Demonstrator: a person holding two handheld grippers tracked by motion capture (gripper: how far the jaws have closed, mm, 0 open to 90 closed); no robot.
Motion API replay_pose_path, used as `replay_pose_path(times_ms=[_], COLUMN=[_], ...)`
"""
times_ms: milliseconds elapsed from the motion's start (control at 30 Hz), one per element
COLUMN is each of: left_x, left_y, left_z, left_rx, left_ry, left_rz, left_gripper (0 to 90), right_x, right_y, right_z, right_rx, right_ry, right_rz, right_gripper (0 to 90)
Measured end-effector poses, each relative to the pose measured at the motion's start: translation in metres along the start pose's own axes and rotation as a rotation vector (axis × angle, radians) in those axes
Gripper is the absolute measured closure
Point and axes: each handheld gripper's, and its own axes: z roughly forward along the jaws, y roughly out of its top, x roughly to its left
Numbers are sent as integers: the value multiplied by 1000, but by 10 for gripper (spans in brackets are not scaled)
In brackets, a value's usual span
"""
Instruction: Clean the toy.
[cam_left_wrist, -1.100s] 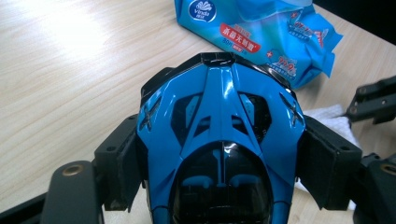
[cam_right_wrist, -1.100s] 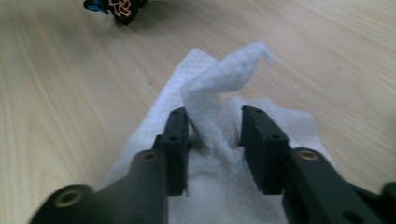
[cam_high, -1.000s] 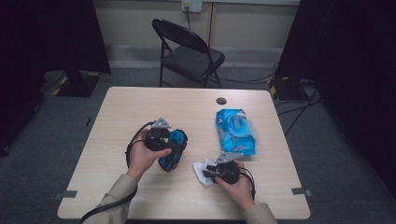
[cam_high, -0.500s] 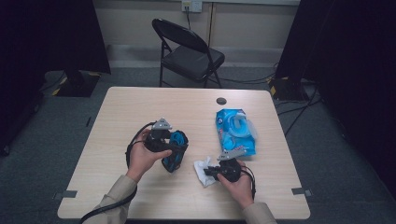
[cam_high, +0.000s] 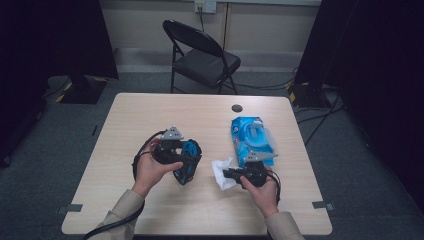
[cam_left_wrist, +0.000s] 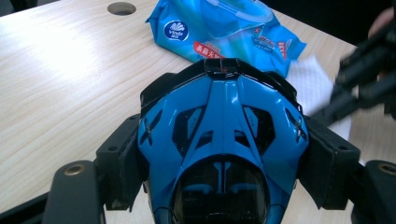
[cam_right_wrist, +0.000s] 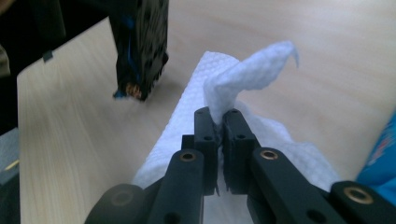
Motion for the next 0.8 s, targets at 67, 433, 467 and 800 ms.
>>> replay_pose_path(times_ms=[67, 433, 467, 800], left_x=[-1, -17, -18, -23], left_y=[0, 5, 5, 1], left_z=[-2, -6, -7, -3], left_rx=[-4, -19, -17, 6], left_ry=[-7, -57, -61, -75], left_rz=[1, 47, 49, 64], left_gripper=[258, 258, 258, 258], right_x=[-2, 12, 15, 30], right_y=[13, 106, 113, 139], right_z=[-8, -7, -1, 31], right_rx=[-30, -106, -93, -25], right_ry=[-15, -39, -46, -10], right_rz=[2, -38, -53, -82], right_gripper=[865, 865, 865, 864])
